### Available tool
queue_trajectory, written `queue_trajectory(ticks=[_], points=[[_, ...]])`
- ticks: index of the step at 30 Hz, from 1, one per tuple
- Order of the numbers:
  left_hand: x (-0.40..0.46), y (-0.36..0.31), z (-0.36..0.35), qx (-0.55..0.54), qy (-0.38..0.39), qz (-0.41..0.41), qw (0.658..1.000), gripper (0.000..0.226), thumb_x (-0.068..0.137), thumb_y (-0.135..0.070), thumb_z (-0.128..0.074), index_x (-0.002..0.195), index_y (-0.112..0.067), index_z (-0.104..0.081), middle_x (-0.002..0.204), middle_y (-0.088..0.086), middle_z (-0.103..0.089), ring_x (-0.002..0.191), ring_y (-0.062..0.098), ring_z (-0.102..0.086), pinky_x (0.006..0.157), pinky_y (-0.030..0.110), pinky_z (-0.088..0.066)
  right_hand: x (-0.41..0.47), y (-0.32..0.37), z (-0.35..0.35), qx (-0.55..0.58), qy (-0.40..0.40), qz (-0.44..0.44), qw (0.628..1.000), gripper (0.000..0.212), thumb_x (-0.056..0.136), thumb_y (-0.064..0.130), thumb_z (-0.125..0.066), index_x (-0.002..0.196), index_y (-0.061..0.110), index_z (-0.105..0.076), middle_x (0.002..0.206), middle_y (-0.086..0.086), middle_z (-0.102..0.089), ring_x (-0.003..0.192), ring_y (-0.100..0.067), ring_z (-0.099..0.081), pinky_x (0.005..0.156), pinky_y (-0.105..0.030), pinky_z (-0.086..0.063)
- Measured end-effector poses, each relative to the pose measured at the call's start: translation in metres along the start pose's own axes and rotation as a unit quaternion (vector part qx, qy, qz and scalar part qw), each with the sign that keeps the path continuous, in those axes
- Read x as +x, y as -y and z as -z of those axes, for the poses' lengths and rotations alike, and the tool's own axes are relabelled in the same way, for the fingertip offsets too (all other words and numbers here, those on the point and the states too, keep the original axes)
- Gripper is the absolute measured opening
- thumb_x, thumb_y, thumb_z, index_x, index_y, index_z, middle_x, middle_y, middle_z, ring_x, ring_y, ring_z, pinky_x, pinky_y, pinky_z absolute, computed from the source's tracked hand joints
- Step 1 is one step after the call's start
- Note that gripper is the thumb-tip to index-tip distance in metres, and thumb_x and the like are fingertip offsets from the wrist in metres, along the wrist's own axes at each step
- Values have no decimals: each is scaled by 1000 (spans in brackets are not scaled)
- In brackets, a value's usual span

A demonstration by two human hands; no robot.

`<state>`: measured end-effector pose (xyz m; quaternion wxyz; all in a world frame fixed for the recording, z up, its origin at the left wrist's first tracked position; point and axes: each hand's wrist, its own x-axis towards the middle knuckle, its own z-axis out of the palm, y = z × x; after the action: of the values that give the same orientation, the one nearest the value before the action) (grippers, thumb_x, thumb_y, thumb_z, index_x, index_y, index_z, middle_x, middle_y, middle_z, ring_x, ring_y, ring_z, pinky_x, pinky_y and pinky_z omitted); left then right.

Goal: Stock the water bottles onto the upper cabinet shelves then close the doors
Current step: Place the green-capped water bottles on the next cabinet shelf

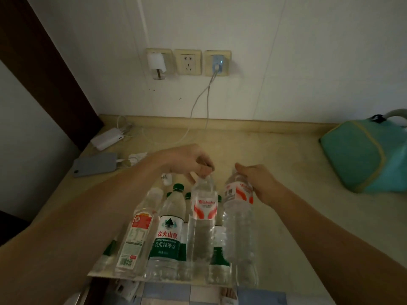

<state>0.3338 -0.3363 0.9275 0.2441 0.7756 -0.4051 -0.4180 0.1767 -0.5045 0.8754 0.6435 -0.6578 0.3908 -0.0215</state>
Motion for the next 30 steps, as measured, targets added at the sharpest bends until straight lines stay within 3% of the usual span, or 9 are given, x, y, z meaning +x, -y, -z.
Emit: queue_trajectory(ticks=[4, 6, 8, 11, 13, 18, 23, 27, 30], points=[[-6, -34, 37, -1, -62, -49, 997, 18, 93, -17, -70, 111, -19, -71, 106, -3, -70, 87, 4, -71, 70, 26, -61, -5, 46, 26, 60, 9, 53, 997, 29, 97, 27, -64, 91, 0, -73, 87, -19, -76, 81, -34, -73, 85, -44, -59], [-8, -50, 53, 18, -103, -77, 992, 17, 92, -17, -71, 108, -20, -72, 103, -3, -70, 87, 7, -71, 71, 27, -61, -7, 67, 38, 53, -10, 101, 993, 28, 97, 29, -65, 95, 2, -72, 88, -15, -76, 73, -25, -73, 71, -33, -58], [-8, -63, 62, 48, -140, -102, 984, 16, 92, -17, -72, 106, -23, -71, 101, -5, -68, 86, 10, -70, 70, 24, -61, -11, 81, 47, 3, -41, 168, 985, 26, 97, 29, -63, 98, 5, -73, 86, -7, -77, 70, -15, -74, 63, -24, -56], [-1, -73, 62, 113, -188, -130, 967, 20, 90, -19, -73, 108, -27, -69, 101, -13, -63, 88, 9, -67, 67, 18, -57, -13, 86, 56, -113, -80, 287, 948, 23, 99, 25, -60, 103, 6, -73, 90, -3, -75, 84, -8, -72, 75, -19, -54], [7, -73, 57, 162, -221, -141, 951, 24, 90, -22, -73, 113, -24, -68, 101, -14, -58, 94, 7, -62, 73, 17, -51, -10, 81, 58, -183, -103, 332, 920, 20, 99, 24, -60, 103, 8, -71, 91, -1, -73, 84, -8, -69, 73, -20, -50], [31, -62, 41, 199, -255, -132, 937, 28, 90, -24, -73, 117, -19, -67, 105, -4, -57, 96, 11, -56, 84, 22, -42, 12, 54, 53, -217, -100, 310, 920, 16, 98, 32, -61, 111, 22, -63, 99, 8, -66, 86, 0, -60, 66, -13, -40], [50, -48, 26, 197, -265, -110, 937, 24, 89, -22, -74, 113, -20, -68, 100, -6, -53, 93, 12, -53, 78, 21, -38, 29, 32, 43, -219, -84, 284, 930, 11, 98, 32, -61, 108, 29, -58, 100, 11, -64, 93, -9, -61, 79, -28, -49], [56, -38, 22, 200, -259, -94, 940, 26, 90, -21, -73, 115, -20, -67, 106, -6, -55, 98, 12, -53, 86, 25, -42, 35, 31, 42, -217, -68, 294, 928, 16, 96, 36, -63, 108, 27, -59, 98, 17, -62, 92, -4, -60, 76, -20, -47], [58, -33, 17, 186, -256, -80, 945, 27, 90, -20, -72, 117, -20, -66, 104, -7, -53, 101, 15, -53, 86, 26, -40, 38, 33, 40, -222, -47, 283, 932, 26, 92, 41, -67, 112, 25, -62, 104, 13, -65, 96, -5, -62, 83, -26, -52]])
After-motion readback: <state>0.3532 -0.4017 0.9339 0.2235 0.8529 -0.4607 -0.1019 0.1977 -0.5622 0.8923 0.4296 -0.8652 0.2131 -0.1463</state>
